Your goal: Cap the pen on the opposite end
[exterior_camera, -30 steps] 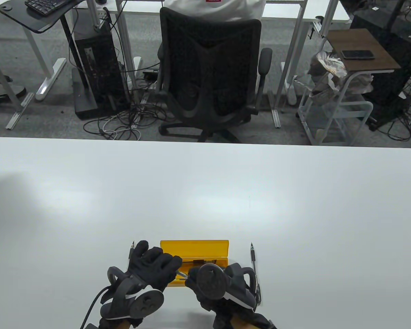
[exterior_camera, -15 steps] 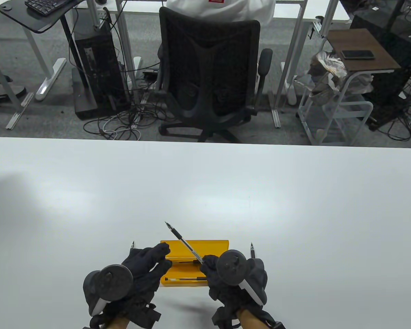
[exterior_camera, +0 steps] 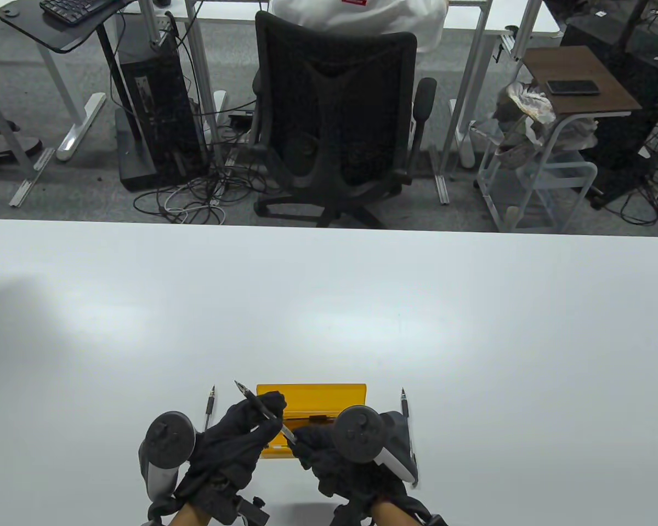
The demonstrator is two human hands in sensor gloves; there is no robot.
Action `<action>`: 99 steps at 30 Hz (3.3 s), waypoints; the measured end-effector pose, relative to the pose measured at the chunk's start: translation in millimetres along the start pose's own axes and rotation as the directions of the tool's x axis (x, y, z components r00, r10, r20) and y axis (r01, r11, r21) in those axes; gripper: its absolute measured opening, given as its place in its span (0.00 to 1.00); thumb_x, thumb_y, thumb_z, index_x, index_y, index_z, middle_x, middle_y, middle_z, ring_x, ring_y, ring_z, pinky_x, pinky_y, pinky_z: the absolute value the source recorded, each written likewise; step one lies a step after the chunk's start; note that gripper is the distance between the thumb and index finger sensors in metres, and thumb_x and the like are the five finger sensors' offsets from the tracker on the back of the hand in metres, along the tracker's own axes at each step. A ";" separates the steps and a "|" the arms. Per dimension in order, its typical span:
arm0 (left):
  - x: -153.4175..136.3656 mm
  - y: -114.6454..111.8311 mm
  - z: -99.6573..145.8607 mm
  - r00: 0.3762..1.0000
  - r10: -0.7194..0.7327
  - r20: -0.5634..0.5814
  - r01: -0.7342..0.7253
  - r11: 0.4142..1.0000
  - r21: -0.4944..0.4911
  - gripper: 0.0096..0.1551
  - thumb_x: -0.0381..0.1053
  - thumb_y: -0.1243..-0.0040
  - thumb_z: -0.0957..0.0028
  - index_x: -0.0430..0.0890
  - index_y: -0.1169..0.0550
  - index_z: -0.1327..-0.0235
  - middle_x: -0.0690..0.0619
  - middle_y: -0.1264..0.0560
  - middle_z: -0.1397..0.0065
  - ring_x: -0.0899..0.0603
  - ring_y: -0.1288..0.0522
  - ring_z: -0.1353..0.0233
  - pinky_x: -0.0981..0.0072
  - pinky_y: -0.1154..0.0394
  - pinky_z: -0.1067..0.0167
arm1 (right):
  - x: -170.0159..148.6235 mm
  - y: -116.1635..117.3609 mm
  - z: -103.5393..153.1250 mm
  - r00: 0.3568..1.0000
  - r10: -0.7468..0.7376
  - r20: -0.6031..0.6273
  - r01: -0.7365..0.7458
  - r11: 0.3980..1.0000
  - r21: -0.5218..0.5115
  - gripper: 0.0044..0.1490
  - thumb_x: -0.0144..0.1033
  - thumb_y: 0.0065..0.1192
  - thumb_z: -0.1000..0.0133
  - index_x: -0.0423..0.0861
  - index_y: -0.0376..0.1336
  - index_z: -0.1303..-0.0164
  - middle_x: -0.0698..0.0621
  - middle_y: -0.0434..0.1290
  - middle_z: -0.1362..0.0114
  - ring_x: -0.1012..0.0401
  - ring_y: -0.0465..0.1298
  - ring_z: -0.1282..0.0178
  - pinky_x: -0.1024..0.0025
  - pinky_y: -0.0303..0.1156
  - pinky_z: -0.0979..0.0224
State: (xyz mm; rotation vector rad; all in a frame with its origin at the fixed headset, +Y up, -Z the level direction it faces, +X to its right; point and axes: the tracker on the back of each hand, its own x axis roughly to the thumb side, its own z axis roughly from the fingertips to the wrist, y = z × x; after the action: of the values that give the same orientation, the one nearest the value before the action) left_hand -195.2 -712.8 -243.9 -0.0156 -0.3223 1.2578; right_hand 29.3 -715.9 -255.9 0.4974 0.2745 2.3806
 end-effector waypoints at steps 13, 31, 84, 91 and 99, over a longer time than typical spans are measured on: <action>17.5 34.2 2.8 0.791 -0.612 -0.009 0.596 0.767 0.239 0.28 0.51 0.38 0.43 0.37 0.24 0.35 0.39 0.15 0.45 0.40 0.18 0.49 0.40 0.29 0.40 | -9.7 -10.2 4.0 0.997 0.034 -0.073 -0.039 0.996 -0.075 0.32 0.43 0.60 0.49 0.43 0.72 0.38 0.46 0.84 0.48 0.55 0.84 0.56 0.56 0.79 0.51; -47.2 0.5 -33.2 0.147 -0.942 -0.303 0.920 0.243 -0.309 0.32 0.55 0.28 0.49 0.33 0.18 0.43 0.44 0.12 0.63 0.45 0.18 0.64 0.45 0.25 0.47 | -9.2 -14.2 5.4 0.995 0.062 -0.077 -0.069 0.993 -0.095 0.32 0.45 0.60 0.49 0.44 0.72 0.38 0.46 0.84 0.47 0.55 0.84 0.56 0.56 0.79 0.50; -24.0 -42.8 -29.6 0.232 -0.973 0.018 0.946 0.221 -0.235 0.35 0.62 0.35 0.48 0.49 0.24 0.28 0.43 0.15 0.43 0.39 0.21 0.46 0.39 0.32 0.34 | -4.8 -21.8 -2.2 0.845 0.465 -0.264 -0.504 0.858 -0.102 0.28 0.46 0.68 0.51 0.47 0.75 0.43 0.50 0.84 0.54 0.58 0.84 0.61 0.58 0.79 0.53; -35.9 -53.4 -31.2 0.129 -0.990 0.061 0.948 0.105 -0.302 0.42 0.65 0.39 0.47 0.50 0.33 0.20 0.40 0.20 0.35 0.37 0.24 0.40 0.35 0.36 0.32 | -1.6 -11.6 -13.1 0.767 0.584 -0.265 -0.614 0.788 -0.040 0.26 0.46 0.72 0.53 0.52 0.75 0.45 0.51 0.84 0.51 0.57 0.83 0.57 0.57 0.78 0.50; -46.2 -43.4 -35.7 0.259 -0.966 -0.023 0.881 0.246 -0.404 0.42 0.65 0.40 0.47 0.54 0.38 0.20 0.36 0.29 0.25 0.33 0.33 0.31 0.31 0.42 0.29 | -2.6 1.8 -31.1 0.692 0.675 -0.256 -0.685 0.726 0.064 0.26 0.43 0.73 0.53 0.55 0.75 0.43 0.51 0.81 0.44 0.56 0.81 0.52 0.53 0.76 0.44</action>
State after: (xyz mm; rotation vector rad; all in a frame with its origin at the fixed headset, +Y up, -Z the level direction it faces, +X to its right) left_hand -158.4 -763.8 -280.5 -0.2416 -0.2122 -0.0844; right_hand 17.0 -720.8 -284.2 0.2826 0.1753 3.1959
